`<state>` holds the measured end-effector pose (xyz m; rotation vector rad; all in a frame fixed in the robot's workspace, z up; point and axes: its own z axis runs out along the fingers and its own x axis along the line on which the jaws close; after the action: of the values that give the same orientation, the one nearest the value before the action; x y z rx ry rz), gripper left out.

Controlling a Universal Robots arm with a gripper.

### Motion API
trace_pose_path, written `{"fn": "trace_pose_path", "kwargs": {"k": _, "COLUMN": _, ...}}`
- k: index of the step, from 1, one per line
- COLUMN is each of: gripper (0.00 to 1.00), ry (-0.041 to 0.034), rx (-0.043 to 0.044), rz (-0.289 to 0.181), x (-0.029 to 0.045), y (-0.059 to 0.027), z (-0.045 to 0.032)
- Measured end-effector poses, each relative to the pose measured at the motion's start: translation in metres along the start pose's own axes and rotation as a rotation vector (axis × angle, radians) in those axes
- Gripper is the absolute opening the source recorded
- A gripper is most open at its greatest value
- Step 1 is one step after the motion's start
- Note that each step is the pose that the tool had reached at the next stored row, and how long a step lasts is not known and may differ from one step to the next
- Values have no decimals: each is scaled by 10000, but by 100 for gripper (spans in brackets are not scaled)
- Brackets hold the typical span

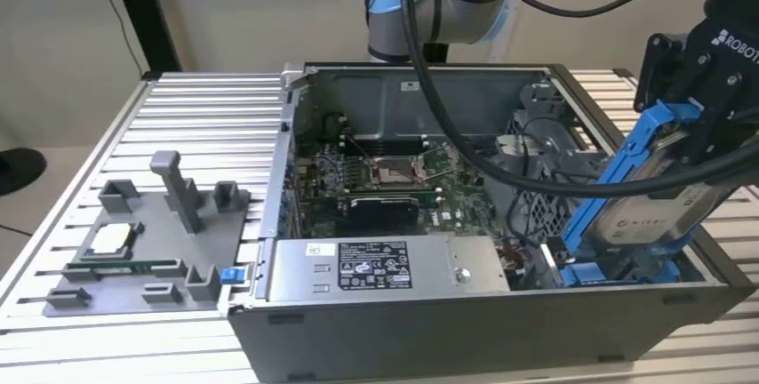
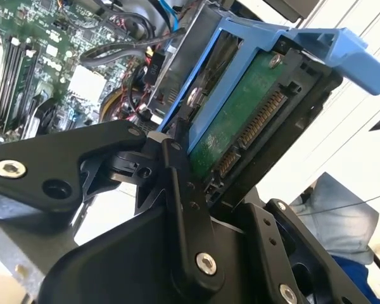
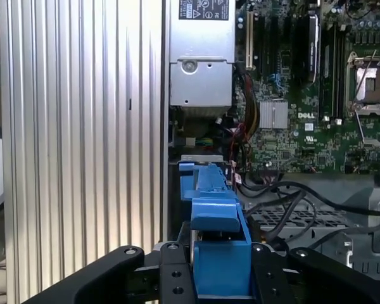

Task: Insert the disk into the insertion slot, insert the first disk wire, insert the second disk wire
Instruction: 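Insert the disk into the insertion slot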

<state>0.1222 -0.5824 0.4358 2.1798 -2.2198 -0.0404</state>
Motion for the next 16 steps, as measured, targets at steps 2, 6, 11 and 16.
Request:
{"fn": "trace_pose_path", "kwargs": {"k": 2, "gripper": 0, "ry": 0, "rx": 0, "rz": 0, "x": 0, "y": -1, "z": 17}}
{"fn": "trace_pose_path", "kwargs": {"k": 6, "gripper": 0, "ry": 1, "rx": -2, "rz": 0, "x": 0, "y": -1, "z": 23}}
{"fn": "trace_pose_path", "kwargs": {"k": 11, "gripper": 0, "ry": 0, "rx": -2, "rz": -1, "x": 0, "y": -1, "z": 35}}
{"fn": "trace_pose_path", "kwargs": {"k": 16, "gripper": 0, "ry": 0, "rx": -2, "rz": -1, "x": 0, "y": -2, "z": 61}}
